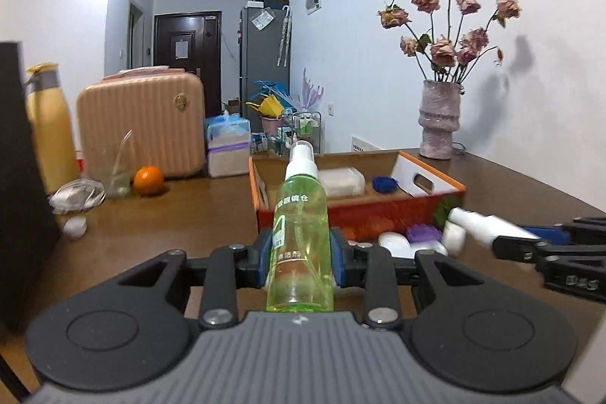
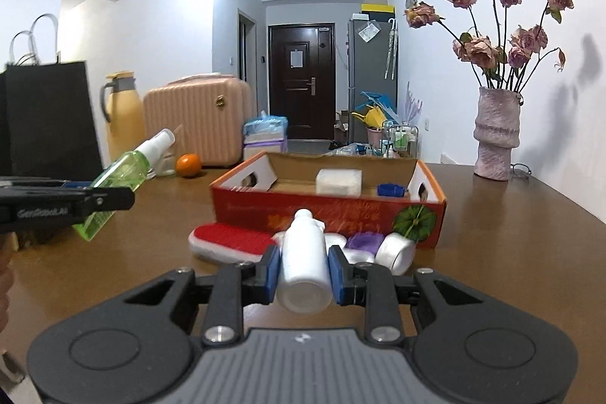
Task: Organize rigid objects
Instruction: 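Carry both bottles over the cardboard box and open the right gripper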
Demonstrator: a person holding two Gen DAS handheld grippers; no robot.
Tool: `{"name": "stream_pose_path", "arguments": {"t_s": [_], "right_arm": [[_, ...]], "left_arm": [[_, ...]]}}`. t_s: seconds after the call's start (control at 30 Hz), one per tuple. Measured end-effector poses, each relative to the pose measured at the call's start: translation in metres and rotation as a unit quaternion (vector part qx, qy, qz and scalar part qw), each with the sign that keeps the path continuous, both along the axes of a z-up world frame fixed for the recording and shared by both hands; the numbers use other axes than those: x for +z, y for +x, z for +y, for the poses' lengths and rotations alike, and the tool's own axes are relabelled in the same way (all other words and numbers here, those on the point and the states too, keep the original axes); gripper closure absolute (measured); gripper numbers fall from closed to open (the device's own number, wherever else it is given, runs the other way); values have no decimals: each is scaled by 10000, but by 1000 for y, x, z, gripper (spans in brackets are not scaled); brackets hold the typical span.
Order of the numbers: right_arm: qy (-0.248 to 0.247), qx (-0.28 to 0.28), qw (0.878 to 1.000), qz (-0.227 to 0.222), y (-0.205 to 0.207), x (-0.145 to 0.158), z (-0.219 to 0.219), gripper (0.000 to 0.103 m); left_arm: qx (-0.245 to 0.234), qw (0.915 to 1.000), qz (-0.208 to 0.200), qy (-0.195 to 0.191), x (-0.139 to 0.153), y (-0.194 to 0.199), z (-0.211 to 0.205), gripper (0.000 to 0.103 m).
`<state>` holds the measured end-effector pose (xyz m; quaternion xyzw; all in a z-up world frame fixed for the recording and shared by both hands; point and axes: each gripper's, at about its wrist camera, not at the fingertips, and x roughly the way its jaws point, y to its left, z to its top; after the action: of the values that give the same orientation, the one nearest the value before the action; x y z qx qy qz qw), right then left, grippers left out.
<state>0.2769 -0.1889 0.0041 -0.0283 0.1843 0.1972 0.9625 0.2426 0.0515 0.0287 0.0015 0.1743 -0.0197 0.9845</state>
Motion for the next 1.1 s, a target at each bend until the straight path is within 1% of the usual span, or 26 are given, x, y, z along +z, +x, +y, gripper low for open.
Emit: {"name": "stream_pose_path", "arguments": {"t_s": [0.07,0.13,0.2,0.23,0.27,0.33,0.37,0.43,0.5,0.57,0.6,0.63,0.67,0.7,0.8,0.83,0.93,0.97,1.0,1.03,1.07,1.1], "right_arm": [[29,31,10000,-54,35,10,-4,77],[-80,-58,9999,-101,76,18,-5,77],[-413,-201,9989,8,128,22,-3,77],[-630,-238,9976,145,153,21,0,77],[-798,-301,9961,239,175,19,3,77],[-1325,-445,9893,410,216,11,12,77],[-1447,-450,9871,520,230,7,14,77],[-1679,-465,9812,835,260,-2,18,76],[-2020,-586,9722,1031,283,-14,23,76],[-2129,-655,9667,1263,296,-26,22,76],[-2133,-694,9651,1350,302,-32,21,78],[-2207,-746,9623,1405,305,-37,22,83],[-2261,-762,9603,1446,306,-41,22,82],[-2234,-745,9616,1410,306,-42,22,81],[-2220,-706,9622,1410,304,-37,22,73],[-2251,-709,9624,1347,302,-33,22,73],[-2255,-718,9644,1177,298,-11,18,69],[-2242,-704,9654,1131,295,-3,17,67],[-2212,-670,9667,1098,292,5,16,66],[-2165,-608,9683,1086,289,14,16,61],[-2119,-540,9695,1106,286,21,16,54],[-2049,-456,9706,1177,284,28,16,51]], "left_arm": [[-93,9999,69,-93,7,45,4,72],[-75,9994,305,-131,12,98,7,72],[7,9986,527,-65,14,145,7,72],[123,9977,670,-49,14,171,7,72],[235,9958,886,-63,12,197,8,72],[302,9921,1216,-17,5,238,8,72],[372,9890,1426,161,0,261,5,72],[488,9834,1716,339,-13,289,5,72],[571,9754,2070,496,-28,313,5,72],[596,9697,2304,558,-42,324,7,71],[590,9683,2366,545,-47,325,8,71],[489,9694,2321,640,-49,323,7,71],[497,9687,2336,673,-50,322,6,71],[508,9686,2345,657,-49,323,6,71],[532,9695,2297,673,-41,321,9,70],[540,9698,2284,663,-36,320,9,66],[454,9721,2223,603,-17,311,15,61],[487,9730,2175,594,-9,306,18,58],[518,9741,2117,600,-2,302,20,50],[524,9751,2069,606,5,298,21,43],[517,9758,2039,593,14,292,23,40],[502,9765,2020,563,19,288,25,35]]}}
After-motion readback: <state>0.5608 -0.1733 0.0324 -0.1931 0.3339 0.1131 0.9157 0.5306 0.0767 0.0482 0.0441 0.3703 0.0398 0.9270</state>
